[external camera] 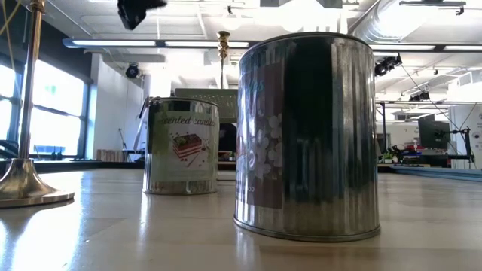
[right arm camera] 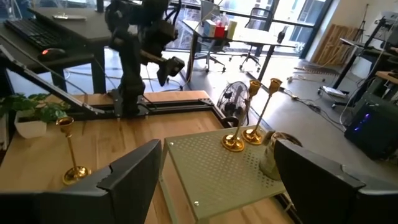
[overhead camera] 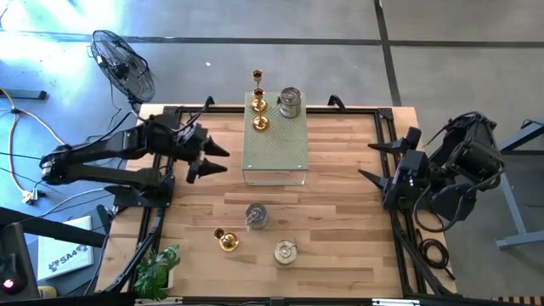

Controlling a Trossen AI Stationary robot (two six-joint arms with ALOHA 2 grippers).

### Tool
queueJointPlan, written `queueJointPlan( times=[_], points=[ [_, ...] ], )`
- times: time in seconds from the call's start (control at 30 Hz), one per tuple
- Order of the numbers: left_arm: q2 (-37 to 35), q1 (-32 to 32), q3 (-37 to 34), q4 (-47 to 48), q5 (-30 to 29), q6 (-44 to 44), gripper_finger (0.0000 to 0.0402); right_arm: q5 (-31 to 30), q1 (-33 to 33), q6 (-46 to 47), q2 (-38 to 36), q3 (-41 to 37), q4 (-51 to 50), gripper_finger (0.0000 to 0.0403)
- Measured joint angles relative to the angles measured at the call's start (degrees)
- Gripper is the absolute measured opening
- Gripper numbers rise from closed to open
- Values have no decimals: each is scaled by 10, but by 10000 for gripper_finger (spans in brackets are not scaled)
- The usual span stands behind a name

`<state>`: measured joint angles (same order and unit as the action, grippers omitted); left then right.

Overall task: Pick & Place candle stick holders
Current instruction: Put the green scented candle on the shelf aligned with the other green scented candle

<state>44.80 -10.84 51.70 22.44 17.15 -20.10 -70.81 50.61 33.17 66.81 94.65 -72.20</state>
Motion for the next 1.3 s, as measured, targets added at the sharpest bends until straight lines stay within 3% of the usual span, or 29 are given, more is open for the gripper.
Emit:
queueJointPlan(
  times=[0.23, 0.6, 0.87, 0.93, 1.07, 1.3],
  points=[
    [0, 39, 0, -29, -16, -10, 289, 14, 0, 0, 21, 0, 0, 307],
    [1, 81, 0, -16, -152, -7, 289, 51, 0, 15, 41, 0, 2, 307],
    [1, 83, 0, 4, -178, -7, 293, 61, 0, 15, 41, 0, 14, 307],
    [1, 83, 0, 7, -185, -10, 305, 61, 0, 15, 41, 0, 14, 307],
    [1, 83, 0, 25, -261, -69, 346, 60, 0, 14, 41, 0, 14, 307],
    [1, 83, 0, 38, -260, -74, 397, 62, 0, 6, 41, 0, 14, 307]
  ],
)
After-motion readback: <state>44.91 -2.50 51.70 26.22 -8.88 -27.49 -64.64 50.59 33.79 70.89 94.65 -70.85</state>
